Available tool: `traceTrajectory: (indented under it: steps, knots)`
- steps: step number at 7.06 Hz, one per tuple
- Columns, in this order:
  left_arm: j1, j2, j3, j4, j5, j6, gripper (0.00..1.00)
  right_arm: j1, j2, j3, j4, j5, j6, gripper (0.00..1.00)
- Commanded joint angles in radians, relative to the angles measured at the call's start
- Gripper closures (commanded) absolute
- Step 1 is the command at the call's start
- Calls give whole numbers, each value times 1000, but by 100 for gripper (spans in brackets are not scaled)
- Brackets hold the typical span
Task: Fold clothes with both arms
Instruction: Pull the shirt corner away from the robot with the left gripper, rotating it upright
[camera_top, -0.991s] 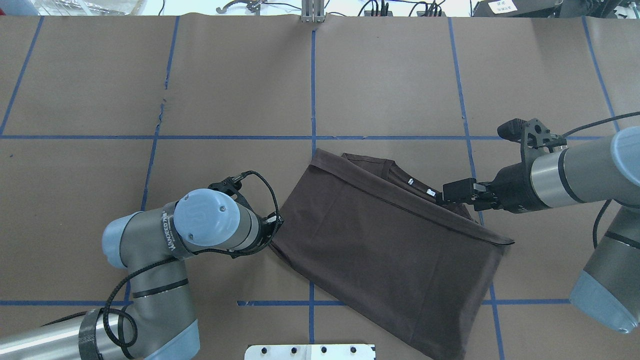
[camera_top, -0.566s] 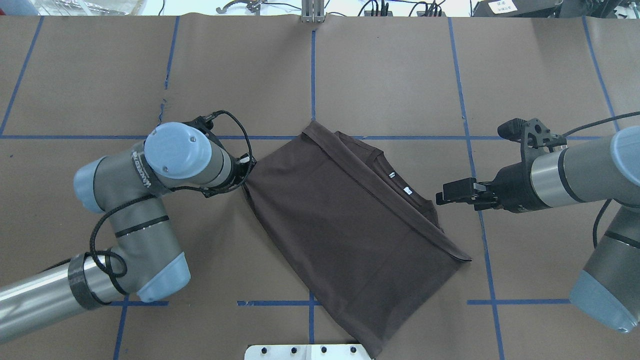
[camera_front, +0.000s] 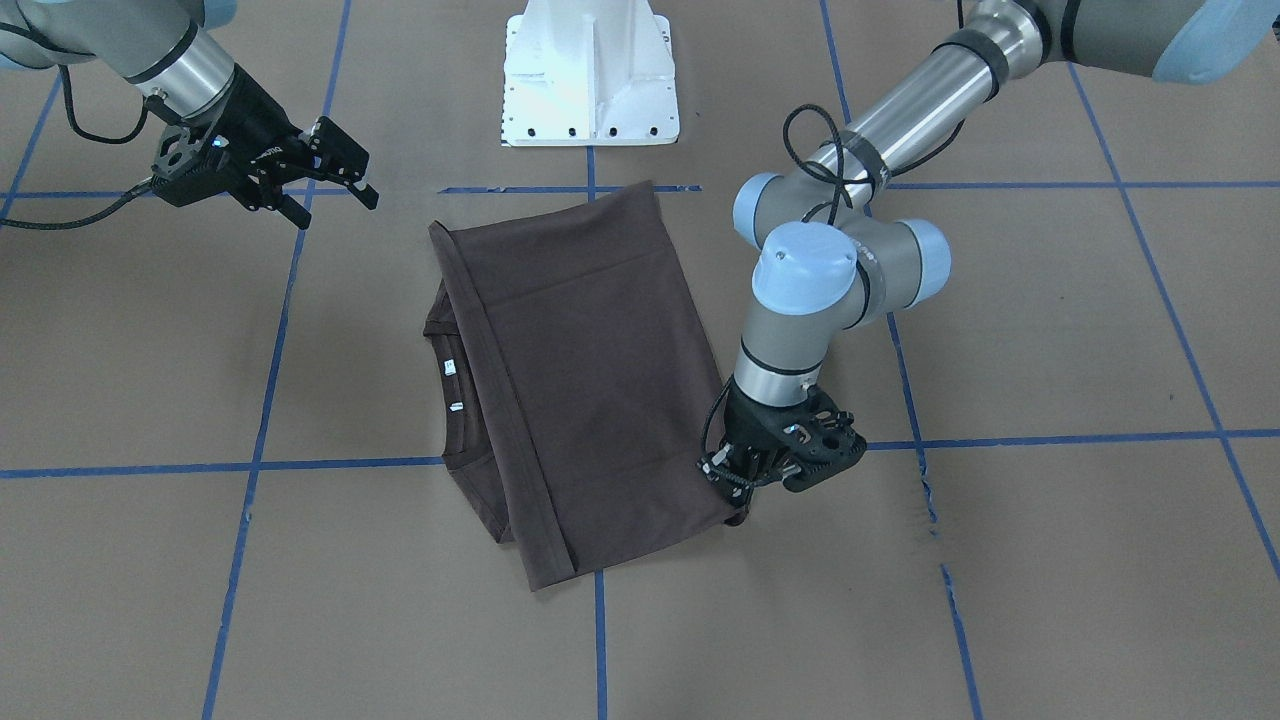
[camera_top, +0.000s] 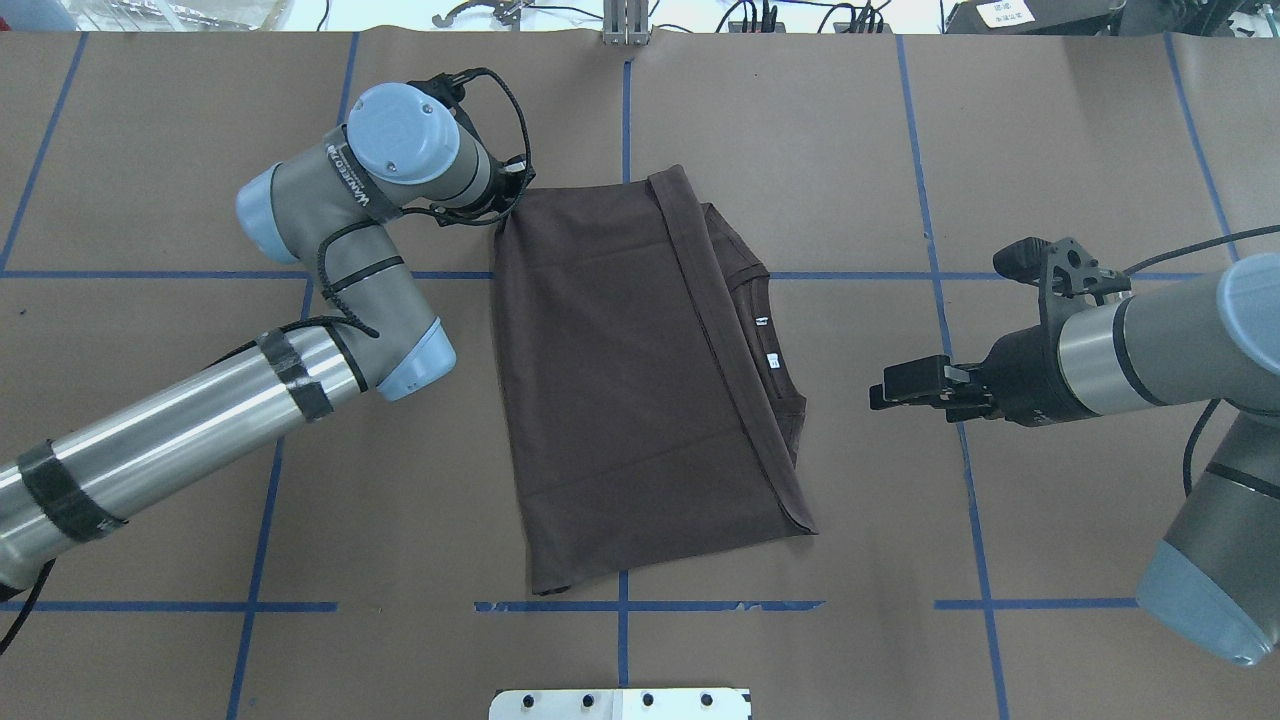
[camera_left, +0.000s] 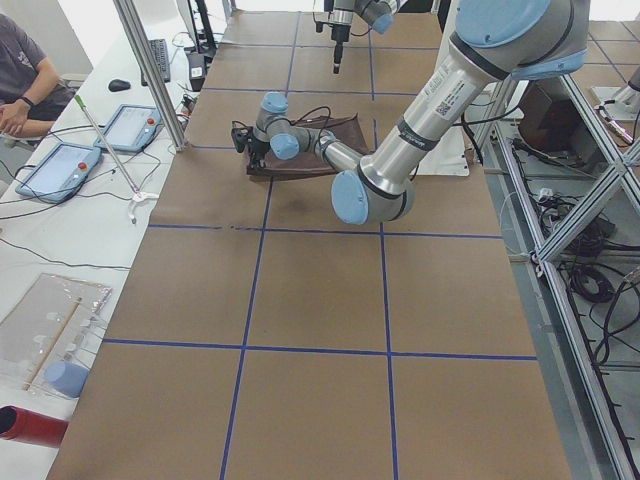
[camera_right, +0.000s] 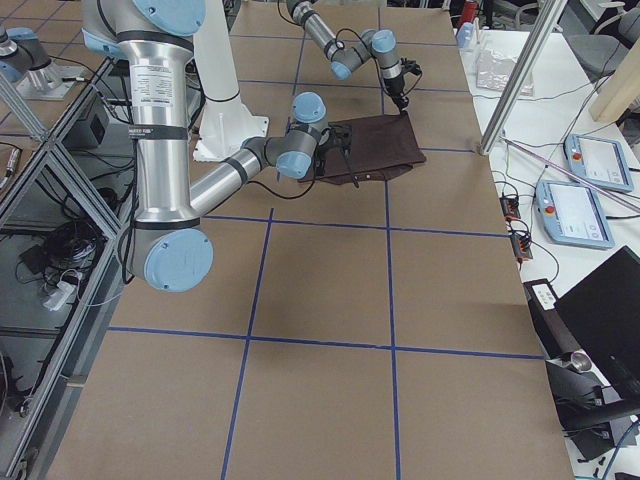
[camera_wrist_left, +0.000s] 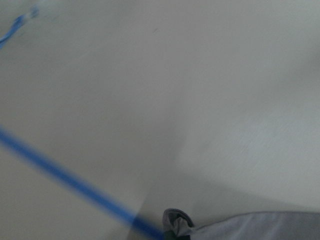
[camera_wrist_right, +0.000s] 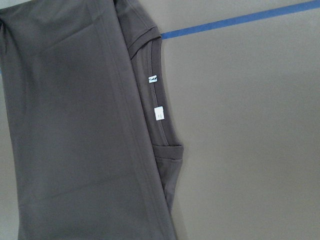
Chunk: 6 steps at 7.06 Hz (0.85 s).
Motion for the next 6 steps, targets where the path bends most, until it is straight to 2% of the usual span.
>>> traceTrajectory:
  steps: [1, 4, 5, 6]
  knots:
    - [-7, -103, 209, -208, 43, 75, 100, -1, 6, -8, 0, -1, 3, 0]
    - [-7, -111, 272, -276, 73, 123, 100, -1, 36, -31, -3, -1, 4, 0]
    - [-11, -111, 272, -276, 80, 123, 73, -1, 36, -34, -3, -1, 5, 0]
    - [-16, -112, 269, -276, 86, 138, 1, -3, 39, -43, -3, 1, 3, 0]
